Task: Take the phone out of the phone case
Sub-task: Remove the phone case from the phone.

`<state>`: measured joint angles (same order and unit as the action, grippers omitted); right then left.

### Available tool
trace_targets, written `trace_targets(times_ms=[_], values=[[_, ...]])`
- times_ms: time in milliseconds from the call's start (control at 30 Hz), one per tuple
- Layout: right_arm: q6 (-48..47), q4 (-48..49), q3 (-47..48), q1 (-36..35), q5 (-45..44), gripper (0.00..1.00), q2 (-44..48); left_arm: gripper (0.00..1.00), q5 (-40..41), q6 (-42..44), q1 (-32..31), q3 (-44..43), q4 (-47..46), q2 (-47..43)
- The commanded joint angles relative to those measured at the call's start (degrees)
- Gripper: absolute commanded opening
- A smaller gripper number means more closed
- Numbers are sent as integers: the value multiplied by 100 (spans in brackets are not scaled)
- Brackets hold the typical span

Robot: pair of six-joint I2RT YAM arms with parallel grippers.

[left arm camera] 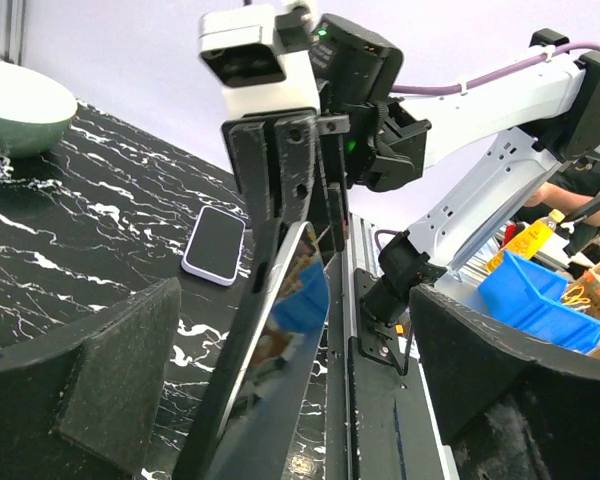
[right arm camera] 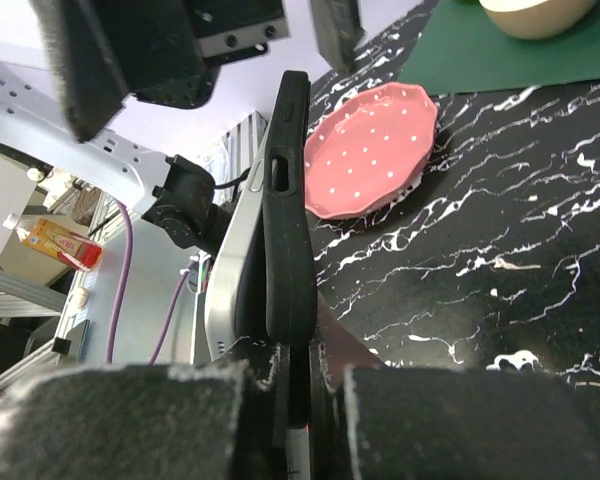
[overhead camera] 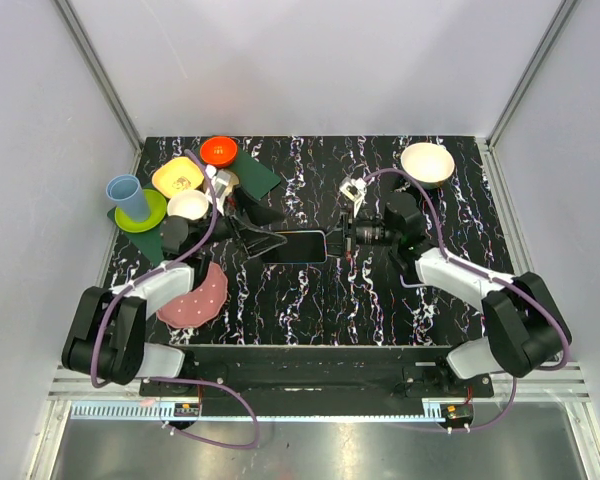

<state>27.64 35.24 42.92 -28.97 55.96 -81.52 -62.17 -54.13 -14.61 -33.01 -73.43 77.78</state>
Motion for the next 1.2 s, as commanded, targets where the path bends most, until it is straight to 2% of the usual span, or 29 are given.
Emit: trace_targets(times_ms=[0,100,300,333,367,400,433,500,533,900,1167], values=[[-259,-491,480,32,-112,0,-101,99,-93,438,29,-302,-902,-316],[-312,-755,577,32,-165,0,-198,99,-85,920,29,-477,-51,-491],[-320,-1081,744,41,-174,0,-426,99,144,2808,-42,-968,2610,-983],[-320,-1107,762,41,-182,0,-461,99,196,3525,-120,-1074,3580,-1080],[-329,-1160,788,32,-200,0,-497,99,310,3958,-173,-1336,4138,-1115],[-338,-1204,806,32,-209,0,-514,99,363,4815,-243,-1435,4640,-1194],[-347,-1256,850,41,-235,0,-541,99,451,5233,-418,-1540,5506,-1230],[-356,-1406,911,32,-226,0,-620,99,820,6277,-638,-1778,6276,-1300],[-356,-1458,955,41,-218,0,-637,99,882,6466,-822,-1787,6593,-1335],[-373,-1556,991,41,-16,0,-611,99,2305,8715,-1939,-1972,7808,-1221],[-356,-1608,1034,49,37,0,-576,99,3105,9323,-2432,-1612,7703,-1239]])
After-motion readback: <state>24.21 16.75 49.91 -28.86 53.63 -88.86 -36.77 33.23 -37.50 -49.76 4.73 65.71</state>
